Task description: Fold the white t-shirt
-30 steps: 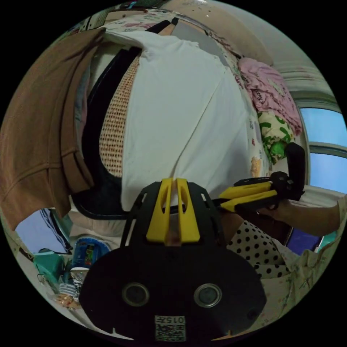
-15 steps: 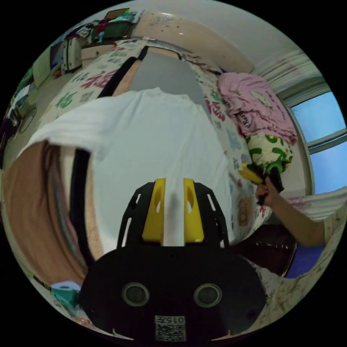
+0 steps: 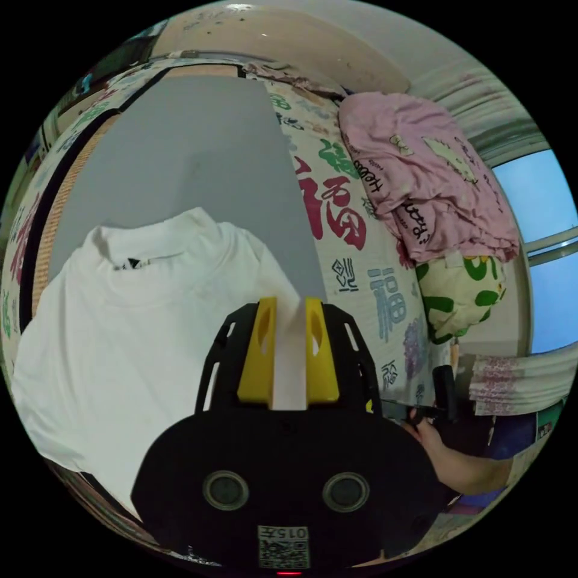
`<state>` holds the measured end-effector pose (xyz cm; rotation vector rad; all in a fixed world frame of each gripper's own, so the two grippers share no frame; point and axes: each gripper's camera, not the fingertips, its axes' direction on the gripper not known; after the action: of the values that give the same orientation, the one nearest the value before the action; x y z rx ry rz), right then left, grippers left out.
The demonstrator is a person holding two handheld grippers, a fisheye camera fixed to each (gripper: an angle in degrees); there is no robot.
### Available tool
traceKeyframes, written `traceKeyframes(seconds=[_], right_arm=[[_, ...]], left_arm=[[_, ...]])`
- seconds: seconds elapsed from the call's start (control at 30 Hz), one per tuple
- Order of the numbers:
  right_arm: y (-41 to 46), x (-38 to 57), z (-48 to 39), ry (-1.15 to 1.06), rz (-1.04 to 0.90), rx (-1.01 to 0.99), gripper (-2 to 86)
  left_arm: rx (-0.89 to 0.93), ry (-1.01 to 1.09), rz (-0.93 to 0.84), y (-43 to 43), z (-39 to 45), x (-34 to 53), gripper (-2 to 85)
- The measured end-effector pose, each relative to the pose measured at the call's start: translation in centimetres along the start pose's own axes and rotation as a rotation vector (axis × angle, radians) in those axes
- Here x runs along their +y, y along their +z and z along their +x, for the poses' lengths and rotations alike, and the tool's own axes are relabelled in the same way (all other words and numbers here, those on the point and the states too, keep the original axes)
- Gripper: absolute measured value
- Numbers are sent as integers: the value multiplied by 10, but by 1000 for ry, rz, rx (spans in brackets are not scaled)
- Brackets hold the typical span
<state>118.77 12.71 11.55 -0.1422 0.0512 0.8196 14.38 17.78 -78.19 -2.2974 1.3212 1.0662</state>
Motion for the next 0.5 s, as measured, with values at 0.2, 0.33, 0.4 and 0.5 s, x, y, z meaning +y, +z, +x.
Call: traceKeyframes(seconds=[0.2, 0.33, 0.4, 0.5], right_arm=[[0, -1, 19, -18, 53, 69, 8], [15, 1, 28, -46, 52, 135, 6], [28, 8, 31, -111, 43, 190, 7], [41, 22, 35, -250, 15, 231, 10]], left_arm=[[-194, 73, -59, 42, 34, -31, 48], [-252, 125, -43, 59, 44, -38, 44], [-242, 125, -37, 64, 40, -38, 46], [-224, 107, -33, 66, 31, -33, 56]])
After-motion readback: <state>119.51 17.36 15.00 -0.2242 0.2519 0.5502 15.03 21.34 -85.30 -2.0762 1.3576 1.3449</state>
